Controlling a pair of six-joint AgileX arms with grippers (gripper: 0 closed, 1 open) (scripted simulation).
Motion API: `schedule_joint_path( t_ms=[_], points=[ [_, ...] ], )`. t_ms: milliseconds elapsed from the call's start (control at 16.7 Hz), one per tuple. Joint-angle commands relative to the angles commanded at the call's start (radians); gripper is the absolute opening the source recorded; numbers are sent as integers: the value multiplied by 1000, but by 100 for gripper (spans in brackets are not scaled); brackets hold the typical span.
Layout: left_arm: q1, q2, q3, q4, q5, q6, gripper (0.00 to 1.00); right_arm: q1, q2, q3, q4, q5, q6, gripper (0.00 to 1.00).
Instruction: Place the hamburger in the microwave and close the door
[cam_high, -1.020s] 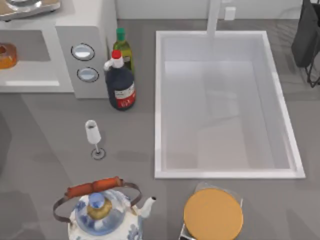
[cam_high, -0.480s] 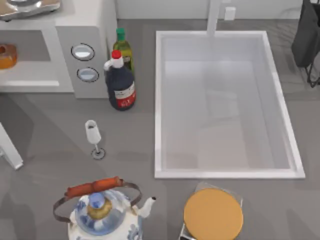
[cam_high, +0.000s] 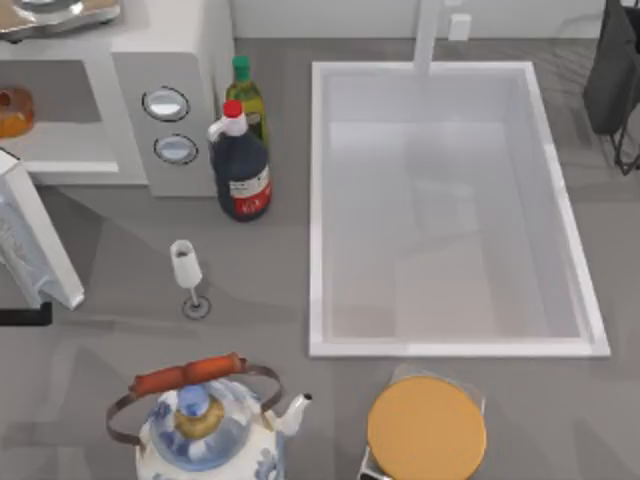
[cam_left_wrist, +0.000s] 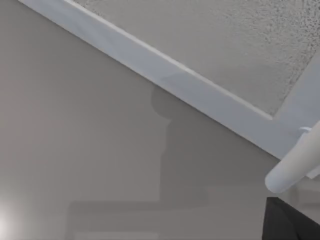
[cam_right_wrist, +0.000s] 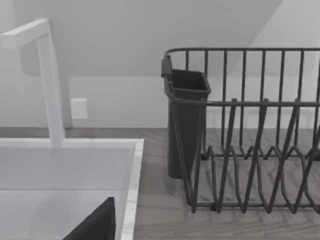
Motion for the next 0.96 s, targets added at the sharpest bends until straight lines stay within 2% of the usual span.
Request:
schedule_joint_path(
  t_ms=[300, 720, 960],
  points=[
    [2, 44, 37, 22, 0, -3, 0, 0, 0, 0, 0, 0, 0, 100],
    [-29, 416, 240, 160, -20, -19, 0, 0, 0, 0, 0, 0, 0, 100],
    [-42, 505, 300, 205, -25, -24, 0, 0, 0, 0, 0, 0, 0, 100]
  ],
)
